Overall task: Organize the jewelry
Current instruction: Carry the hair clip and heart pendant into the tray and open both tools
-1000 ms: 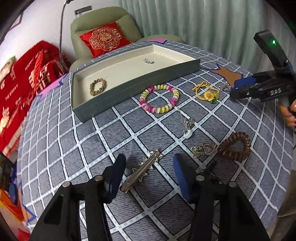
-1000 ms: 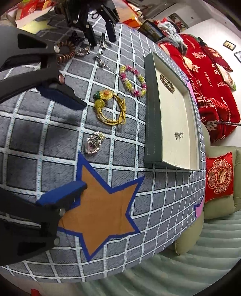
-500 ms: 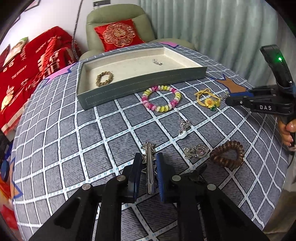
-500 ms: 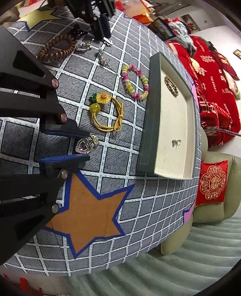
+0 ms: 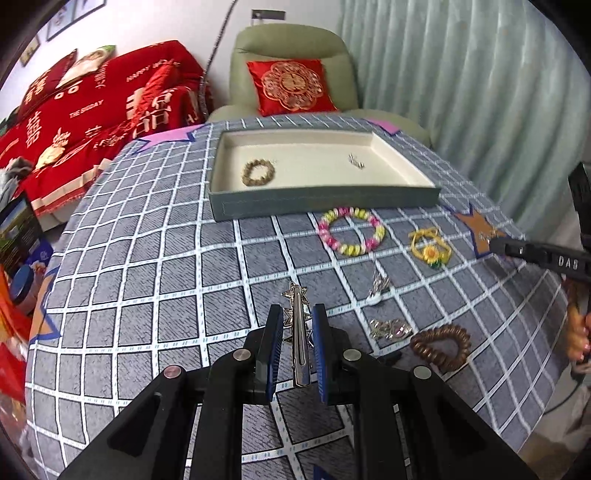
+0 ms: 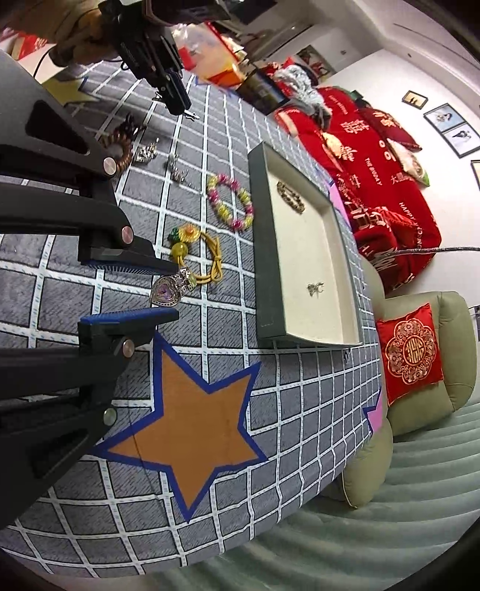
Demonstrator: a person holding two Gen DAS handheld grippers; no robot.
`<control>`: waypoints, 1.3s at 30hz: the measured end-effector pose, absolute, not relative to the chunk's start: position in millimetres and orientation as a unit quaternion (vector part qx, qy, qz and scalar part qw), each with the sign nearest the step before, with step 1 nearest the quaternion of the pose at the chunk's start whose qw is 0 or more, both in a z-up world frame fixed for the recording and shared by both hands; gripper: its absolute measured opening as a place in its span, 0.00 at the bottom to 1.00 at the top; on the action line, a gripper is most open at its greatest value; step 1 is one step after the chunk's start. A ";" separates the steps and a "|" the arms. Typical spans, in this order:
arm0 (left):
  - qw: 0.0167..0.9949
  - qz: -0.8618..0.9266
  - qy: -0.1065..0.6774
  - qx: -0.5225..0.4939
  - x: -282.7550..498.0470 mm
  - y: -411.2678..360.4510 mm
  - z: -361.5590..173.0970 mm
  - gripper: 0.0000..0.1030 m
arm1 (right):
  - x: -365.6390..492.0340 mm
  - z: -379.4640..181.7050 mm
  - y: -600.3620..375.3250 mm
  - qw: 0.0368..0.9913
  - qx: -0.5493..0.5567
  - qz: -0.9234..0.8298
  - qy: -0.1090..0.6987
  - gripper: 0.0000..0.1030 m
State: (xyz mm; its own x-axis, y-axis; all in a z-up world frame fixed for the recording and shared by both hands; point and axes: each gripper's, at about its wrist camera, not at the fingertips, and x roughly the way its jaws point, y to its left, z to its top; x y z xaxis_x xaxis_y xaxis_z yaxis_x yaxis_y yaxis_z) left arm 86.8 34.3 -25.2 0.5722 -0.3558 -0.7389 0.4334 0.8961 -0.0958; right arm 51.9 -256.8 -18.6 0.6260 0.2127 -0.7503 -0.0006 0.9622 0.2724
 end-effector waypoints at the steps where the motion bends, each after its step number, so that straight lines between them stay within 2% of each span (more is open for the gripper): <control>1: 0.887 -0.221 0.403 0.043 86.6 34.9 -22.2 0.25 | 50.9 -16.7 -256.9 0.894 0.127 0.063 0.426 0.19; 20: 0.904 -0.225 0.364 0.022 83.3 23.5 16.4 0.25 | 55.9 12.0 -254.2 0.894 0.162 0.093 0.407 0.19; 39: 0.922 -0.218 0.320 0.000 126.4 18.3 71.0 0.25 | 110.0 81.8 -266.1 0.902 0.178 0.121 0.373 0.19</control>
